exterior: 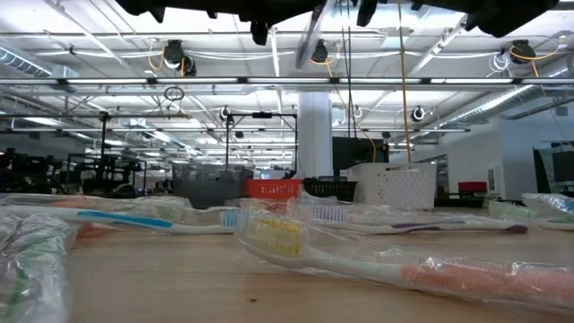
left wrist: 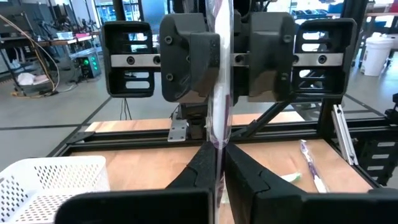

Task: Pick & Place Toothbrushes
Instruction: Put the violet toothbrush into the orange bin

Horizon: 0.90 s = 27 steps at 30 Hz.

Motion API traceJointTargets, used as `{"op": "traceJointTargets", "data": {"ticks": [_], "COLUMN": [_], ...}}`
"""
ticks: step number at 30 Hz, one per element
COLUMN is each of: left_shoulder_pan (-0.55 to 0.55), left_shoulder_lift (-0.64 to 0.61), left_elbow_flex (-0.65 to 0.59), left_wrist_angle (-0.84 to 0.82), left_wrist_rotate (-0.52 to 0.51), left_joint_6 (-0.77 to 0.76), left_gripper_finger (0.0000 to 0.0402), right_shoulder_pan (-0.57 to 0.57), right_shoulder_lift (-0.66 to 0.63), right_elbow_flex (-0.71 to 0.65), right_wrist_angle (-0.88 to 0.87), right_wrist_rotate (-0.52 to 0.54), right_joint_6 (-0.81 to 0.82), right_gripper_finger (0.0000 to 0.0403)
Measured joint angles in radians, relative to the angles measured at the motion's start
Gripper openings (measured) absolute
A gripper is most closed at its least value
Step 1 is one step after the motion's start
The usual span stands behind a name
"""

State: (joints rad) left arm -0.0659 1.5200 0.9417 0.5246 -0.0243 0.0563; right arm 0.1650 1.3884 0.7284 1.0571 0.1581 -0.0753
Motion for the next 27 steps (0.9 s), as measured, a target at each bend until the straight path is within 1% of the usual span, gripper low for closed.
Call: {"op": "traceJointTargets", "data": {"ticks": [4,5,11,27], "left_shoulder_pan": [-0.001,-0.001,-0.003,-0.002], "left_shoulder_lift": [0.000,0.000,0.000,0.000], "left_elbow_flex": [0.000,0.000,0.000,0.000], "left_wrist_angle": [-0.003,-0.004,-0.005,-0.005], "left_wrist_rotate": [0.004,0.004,-0.002,-0.003], "left_joint_6": [0.000,0.000,-0.003,-0.002], "left_gripper_finger": [0.0006,0.0011,0.0038,0.0044], "right_shoulder_pan": [0.000,0.000,0.000,0.000], "right_shoulder_lift": [0.000,0.000,0.000,-0.001], "right_elbow_flex": [0.000,0.000,0.000,0.000], "right_wrist_angle": [-0.007,-0.010,-0.016,-0.038], "right_wrist_rotate": [0.002,0.002,-0.002,-0.004], "right_joint_6": [-0.001,-0.002,-0.009,-0.019], "right_gripper_finger": [0.0018,0.0014,0.0014,0.0013]}}
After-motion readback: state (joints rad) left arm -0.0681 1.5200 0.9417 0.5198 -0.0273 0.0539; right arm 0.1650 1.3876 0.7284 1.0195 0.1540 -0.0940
